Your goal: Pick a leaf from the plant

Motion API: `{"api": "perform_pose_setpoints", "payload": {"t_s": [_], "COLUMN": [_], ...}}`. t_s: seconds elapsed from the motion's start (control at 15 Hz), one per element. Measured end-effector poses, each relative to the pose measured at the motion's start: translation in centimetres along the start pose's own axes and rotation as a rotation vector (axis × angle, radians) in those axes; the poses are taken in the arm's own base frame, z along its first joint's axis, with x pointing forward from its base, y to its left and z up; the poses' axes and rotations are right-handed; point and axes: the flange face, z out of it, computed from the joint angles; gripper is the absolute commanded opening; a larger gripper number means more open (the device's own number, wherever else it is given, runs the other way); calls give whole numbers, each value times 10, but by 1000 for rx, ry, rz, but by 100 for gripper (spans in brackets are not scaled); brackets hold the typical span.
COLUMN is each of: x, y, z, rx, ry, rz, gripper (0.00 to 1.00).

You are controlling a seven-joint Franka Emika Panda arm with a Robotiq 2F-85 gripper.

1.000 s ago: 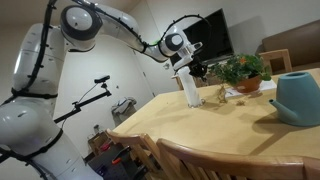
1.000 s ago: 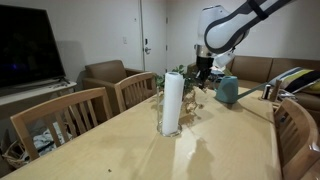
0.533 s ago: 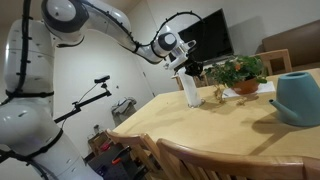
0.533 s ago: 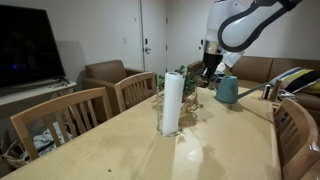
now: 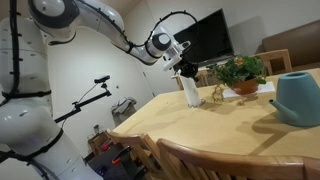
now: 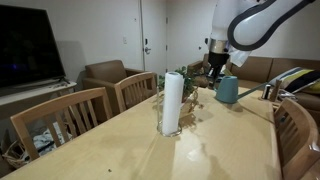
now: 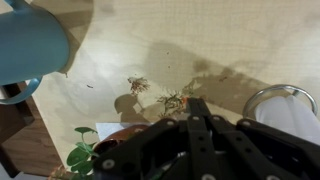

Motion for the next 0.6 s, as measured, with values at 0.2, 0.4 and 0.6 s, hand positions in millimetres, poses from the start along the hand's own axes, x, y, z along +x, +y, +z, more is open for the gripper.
{"api": "perform_pose_setpoints", "payload": {"t_s": [0.2,0.4,0.6], "x": [-3,-4,-7], "y": [2,9,21], "z": [-3,-4,-3], "rx": [-1,1,5], "ry": [0,1,-1], "rz": [3,20,65], "gripper": [0,0,0]}}
